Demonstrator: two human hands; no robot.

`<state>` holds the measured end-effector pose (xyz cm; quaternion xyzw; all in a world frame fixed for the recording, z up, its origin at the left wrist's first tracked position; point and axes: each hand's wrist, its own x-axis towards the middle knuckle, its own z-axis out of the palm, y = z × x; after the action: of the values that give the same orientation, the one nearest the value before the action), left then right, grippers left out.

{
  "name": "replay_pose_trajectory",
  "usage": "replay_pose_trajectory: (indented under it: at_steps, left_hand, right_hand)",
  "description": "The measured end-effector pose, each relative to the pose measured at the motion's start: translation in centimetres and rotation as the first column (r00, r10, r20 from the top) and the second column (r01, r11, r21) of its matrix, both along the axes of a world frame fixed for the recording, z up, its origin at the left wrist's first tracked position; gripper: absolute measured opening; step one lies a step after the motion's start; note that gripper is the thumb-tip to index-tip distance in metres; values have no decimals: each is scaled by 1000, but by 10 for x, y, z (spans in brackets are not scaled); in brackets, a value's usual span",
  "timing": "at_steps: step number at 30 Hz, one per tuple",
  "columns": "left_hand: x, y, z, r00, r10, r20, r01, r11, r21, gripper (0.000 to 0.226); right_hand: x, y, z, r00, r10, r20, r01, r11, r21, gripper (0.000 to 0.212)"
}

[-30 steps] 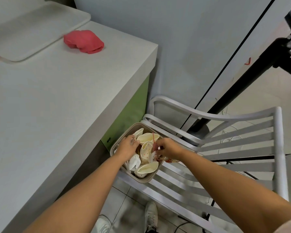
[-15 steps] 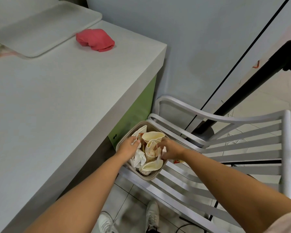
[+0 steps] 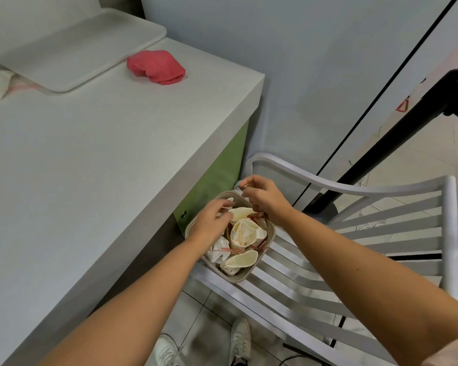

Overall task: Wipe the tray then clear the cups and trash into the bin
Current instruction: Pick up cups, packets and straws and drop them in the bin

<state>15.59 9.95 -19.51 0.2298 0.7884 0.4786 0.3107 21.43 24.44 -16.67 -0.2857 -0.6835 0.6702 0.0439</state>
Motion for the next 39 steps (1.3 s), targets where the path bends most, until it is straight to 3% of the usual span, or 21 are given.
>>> replay_pose_trajectory:
  at_steps: [3, 6, 8, 10, 13, 15, 18, 24, 29, 34, 39]
  left_hand:
    - [11, 9, 16, 954, -246, 173, 245, 969, 25, 27]
    - [15, 11, 20, 963, -190, 189, 189, 982, 23, 14]
    - [12, 6, 16, 971, -146, 187, 149, 989, -3, 14]
    - [9, -1, 13, 976, -138, 167, 146, 989, -39, 18]
    - [7, -10, 5, 980, -143, 136, 155, 985, -78, 17]
    - [7, -15, -2, 982, -137, 132, 151, 983, -104, 12]
    - [8, -20, -12, 981, -185, 54, 192, 965, -181, 12]
    - [5, -21, -7, 989, -120, -85, 98, 969, -227, 19]
    - [4, -17, 1, 987, -114, -117, 88, 974, -211, 19]
    - [4, -18, 10, 986, -114, -120, 89, 978, -190, 20]
    - [-1, -17, 22, 984, -87, -155, 66, 988, -141, 20]
  right_hand:
    - [-5, -13, -2, 981, -179, -74, 169, 978, -123, 19]
    - [-5, -20, -7, 976, -205, -74, 194, 973, -127, 16]
    - [0, -20, -9, 995, -79, -54, 75, 995, -68, 11]
    - [8, -18, -8, 986, 164, 25, -164, 986, 13, 6]
    - [18, -16, -6, 858, 439, 268, -478, 872, 101, 27]
    - [23, -16, -8, 804, 481, 351, -577, 774, 261, 20]
    - [29, -13, -13, 743, 486, 460, -669, 550, 500, 17]
    - [44, -21, -44, 571, 484, 663, -819, 275, 504, 23]
    - [49, -24, -72, 567, 381, 731, -824, 266, 500, 25]
    - [47, -27, -65, 590, 389, 708, -808, 275, 522, 46]
    - [29, -25, -32, 598, 417, 684, -800, 268, 536, 39]
